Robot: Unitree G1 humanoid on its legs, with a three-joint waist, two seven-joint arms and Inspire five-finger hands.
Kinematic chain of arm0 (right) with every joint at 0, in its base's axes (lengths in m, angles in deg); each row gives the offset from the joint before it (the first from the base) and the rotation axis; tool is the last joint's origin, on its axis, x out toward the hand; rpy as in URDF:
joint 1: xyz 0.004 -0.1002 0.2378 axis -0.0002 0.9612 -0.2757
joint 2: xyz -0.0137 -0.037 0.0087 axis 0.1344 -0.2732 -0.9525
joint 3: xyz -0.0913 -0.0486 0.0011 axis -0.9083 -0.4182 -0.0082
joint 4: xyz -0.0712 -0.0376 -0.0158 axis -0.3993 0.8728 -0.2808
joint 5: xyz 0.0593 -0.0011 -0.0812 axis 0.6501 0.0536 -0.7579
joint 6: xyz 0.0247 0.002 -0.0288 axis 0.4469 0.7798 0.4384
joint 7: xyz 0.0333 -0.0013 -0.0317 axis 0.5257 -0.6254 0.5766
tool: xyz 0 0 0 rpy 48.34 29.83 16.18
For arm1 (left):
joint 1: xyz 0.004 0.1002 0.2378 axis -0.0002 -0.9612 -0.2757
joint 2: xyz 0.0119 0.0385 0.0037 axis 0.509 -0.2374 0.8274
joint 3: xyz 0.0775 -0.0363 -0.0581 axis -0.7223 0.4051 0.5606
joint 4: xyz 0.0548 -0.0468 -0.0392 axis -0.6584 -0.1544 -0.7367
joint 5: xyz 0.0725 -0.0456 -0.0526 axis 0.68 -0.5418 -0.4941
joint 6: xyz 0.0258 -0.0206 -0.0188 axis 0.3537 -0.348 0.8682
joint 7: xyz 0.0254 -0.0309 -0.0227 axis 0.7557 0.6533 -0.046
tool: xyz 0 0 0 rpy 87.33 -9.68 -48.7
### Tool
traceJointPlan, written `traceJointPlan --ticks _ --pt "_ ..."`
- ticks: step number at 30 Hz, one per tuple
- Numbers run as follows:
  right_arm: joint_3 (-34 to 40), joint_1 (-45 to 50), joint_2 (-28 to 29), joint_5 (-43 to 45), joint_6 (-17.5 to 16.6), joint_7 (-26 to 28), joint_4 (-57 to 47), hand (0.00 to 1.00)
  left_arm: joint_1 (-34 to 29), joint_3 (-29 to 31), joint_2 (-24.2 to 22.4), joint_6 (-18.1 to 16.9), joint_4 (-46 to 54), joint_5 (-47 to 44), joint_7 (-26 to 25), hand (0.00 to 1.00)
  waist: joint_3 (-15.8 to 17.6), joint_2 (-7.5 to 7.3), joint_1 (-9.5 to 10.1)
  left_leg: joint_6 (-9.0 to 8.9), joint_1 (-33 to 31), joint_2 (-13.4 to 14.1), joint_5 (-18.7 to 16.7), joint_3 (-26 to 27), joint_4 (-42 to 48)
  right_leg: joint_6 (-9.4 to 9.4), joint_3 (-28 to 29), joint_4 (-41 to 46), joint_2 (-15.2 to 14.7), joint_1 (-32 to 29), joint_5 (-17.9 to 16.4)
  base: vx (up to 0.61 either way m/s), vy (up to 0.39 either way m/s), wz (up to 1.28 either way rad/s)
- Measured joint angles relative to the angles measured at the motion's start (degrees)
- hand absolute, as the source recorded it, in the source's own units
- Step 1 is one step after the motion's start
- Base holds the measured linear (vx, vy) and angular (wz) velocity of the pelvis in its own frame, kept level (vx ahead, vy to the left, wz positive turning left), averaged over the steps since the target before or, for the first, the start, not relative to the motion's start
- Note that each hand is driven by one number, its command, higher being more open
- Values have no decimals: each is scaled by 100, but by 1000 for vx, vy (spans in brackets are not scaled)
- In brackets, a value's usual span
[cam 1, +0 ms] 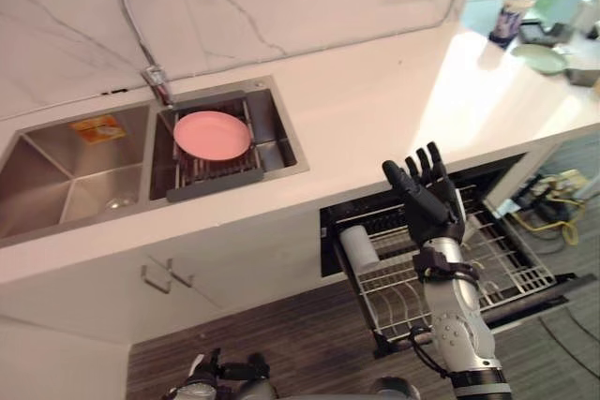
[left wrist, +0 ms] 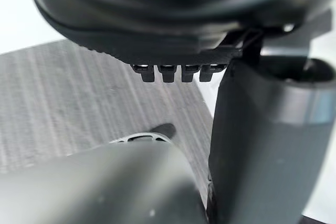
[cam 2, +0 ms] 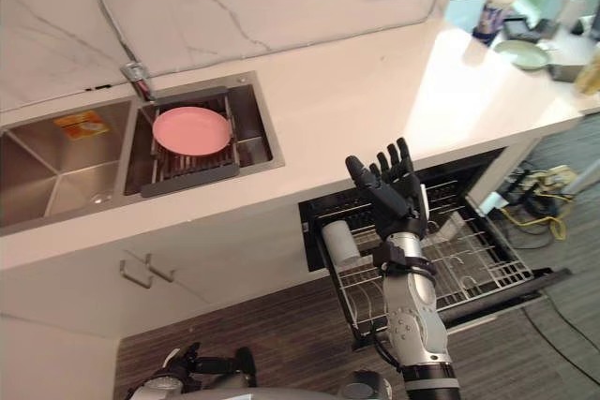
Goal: Walk over to the sink, pick up the cup, carry it to the dishwasher, place the cup inside the dishwasher, then close the dishwasher door
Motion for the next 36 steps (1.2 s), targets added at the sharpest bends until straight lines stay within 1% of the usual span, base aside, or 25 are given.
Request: traceJointPlan --ticks 1,2,3,4,5,6,7,8,9,10,11,12,13,14,15,17,18,19,20,21,22,25,27,32,36 --pt "-7 26 -8 -48 -5 3 -1 100 19 49 -1 62 -1 -6 15 100 4 -7 -51 79 -57 33 -52 274 228 50 -178 27 -144 136 -23 99 37 79" --pt "-5 28 -9 -91 -30 3 0 100 28 120 -13 91 -1 -20 42 100 7 -10 -50 91 -103 37 -126 372 405 81 -237 35 -215 190 -38 102 85 58" --pt "-14 9 26 -225 -72 4 -1 100 30 243 -32 137 -1 -128 149 100 14 -10 -4 65 -202 17 -354 385 807 165 -260 33 -315 278 -40 60 114 21" --pt "-20 -2 51 -260 -75 4 0 100 31 318 -53 152 0 -203 196 100 19 -11 40 33 -216 -11 -473 380 961 225 -238 17 -353 327 -37 88 177 9" --pt "-39 -2 97 -286 -74 4 9 100 33 394 -75 164 0 -363 265 100 28 -31 102 46 -214 -109 -629 384 1104 322 -225 -60 -452 441 10 87 204 4" --pt "-69 -29 175 -315 -80 -14 7 100 33 387 -48 168 -6 -533 299 100 40 -69 114 39 -194 -253 -653 399 1093 424 -220 -235 -549 520 101 62 186 9" --pt "-89 -47 196 -432 -82 -65 11 100 33 388 -48 168 -12 -580 298 100 47 -66 116 54 -202 -305 -668 406 1087 446 -235 -351 -577 543 188 64 210 4" --pt "-124 -99 212 -624 -177 -158 17 100 37 402 -46 166 -13 -655 267 100 56 -77 142 101 -208 -410 -725 484 1093 458 -219 -524 -640 544 374 59 204 -23" --pt "-124 -216 189 -636 -216 -224 90 100 38 462 -48 152 -54 -700 182 100 63 -72 215 126 -164 -446 -830 680 1027 239 -122 -500 -679 392 558 44 203 -48" --pt "-123 -253 174 -650 -223 -224 129 100 36 531 -57 146 -82 -696 142 100 67 -71 283 133 -81 -439 -838 824 932 40 -82 -455 -695 255 690 3 214 -100" --pt "-175 -357 170 -721 -221 -205 287 100 19 738 -110 147 -149 -690 101 100 49 -42 402 157 104 -384 -854 1126 647 -392 -184 -607 -604 131 1044 -14 241 -118" --pt "-252 -398 205 -1127 -226 -208 332 100 13 917 -108 152 -167 -681 103 100 42 -73 449 167 195 -333 -856 1336 471 -480 -394 -715 -491 102 1220 -2 225 -107" --pt "-292 -397 241 -1389 -254 -223 328 100 11 953 -63 155 -168 -679 109 100 48 -132 437 181 206 -325 -865 1388 445 -437 -429 -638 -426 72 1183 21 141 -66" --pt "-405 -397 249 -1714 -264 -244 272 100 13 1006 -7 170 -169 -666 114 100 38 -210 420 230 165 -280 -900 1438 471 -400 -492 -653 -242 61 1150 50 71 -22" --pt "-453 -396 233 -1784 -285 -300 184 100 43 1003 20 189 -157 -554 112 100 24 -246 390 252 111 -260 -922 1411 489 -404 -488 -685 -81 64 1154 81 71 -1" --pt "-430 -396 215 -1782 -321 -424 75 100 74 981 23 218 -117 -421 96 100 30 -280 355 297 106 -307 -922 1287 478 -418 -229 -630 18 33 1146 86 23 41" --pt "-314 -346 168 -1783 -334 -497 -54 100 124 792 12 249 -106 -283 71 100 49 -248 207 381 54 -276 -867 828 477 -419 636 -527 379 11 651 88 -95 97" --pt "-181 -269 140 -1787 -334 -542 -160 100 171 597 42 249 -105 -139 44 100 57 -247 119 355 49 -283 -825 566 469 -427 1063 -473 676 -9 411 106 -124 123" --pt "-83 -206 120 -1802 -335 -568 -237 100 198 513 49 249 -109 -30 36 100 48 -262 89 336 57 -307 -795 414 461 -445 1266 -471 845 -42 296 77 -141 133" --pt "184 -94 102 -1808 -342 -592 -439 100 240 350 92 268 -119 199 19 100 -6 -407 87 263 102 -503 -667 149 467 -491 1521 -737 1011 -140 349 98 -134 114" --pt "320 -102 48 -1808 -406 -617 -476 100 256 332 47 290 -133 285 2 100 -26 -454 92 236 161 -635 -644 16 449 -433 1365 -821 956 11 221 117 -125 94" --pt "539 -215 -117 -1800 -521 -681 -486 100 259 200 -30 450 -105 389 10 100 -98 -335 117 72 314 -591 -451 -109 22 -447 1265 -1158 1106 214 236 101 -98 24" --pt "611 -163 -108 -1802 -535 -721 -486 100 257 137 7 487 -107 385 -3 100 -85 -352 110 16 463 -547 -354 -97 -208 -453 1292 -1166 1177 269 240 52 -83 -6" --pt "717 31 -36 -1803 -534 -730 -504 100 223 -30 49 499 -113 396 -16 100 -80 -355 84 28 742 -635 -297 -89 -468 -452 1383 -1265 1160 440 241 44 -6 -8" --pt "668 222 161 -1812 -531 -608 -504 100 166 -31 83 473 -115 380 -23 100 -79 -352 99 68 839 -692 -268 -140 -593 -436 1377 -1298 1114 528 250 8 27 7"
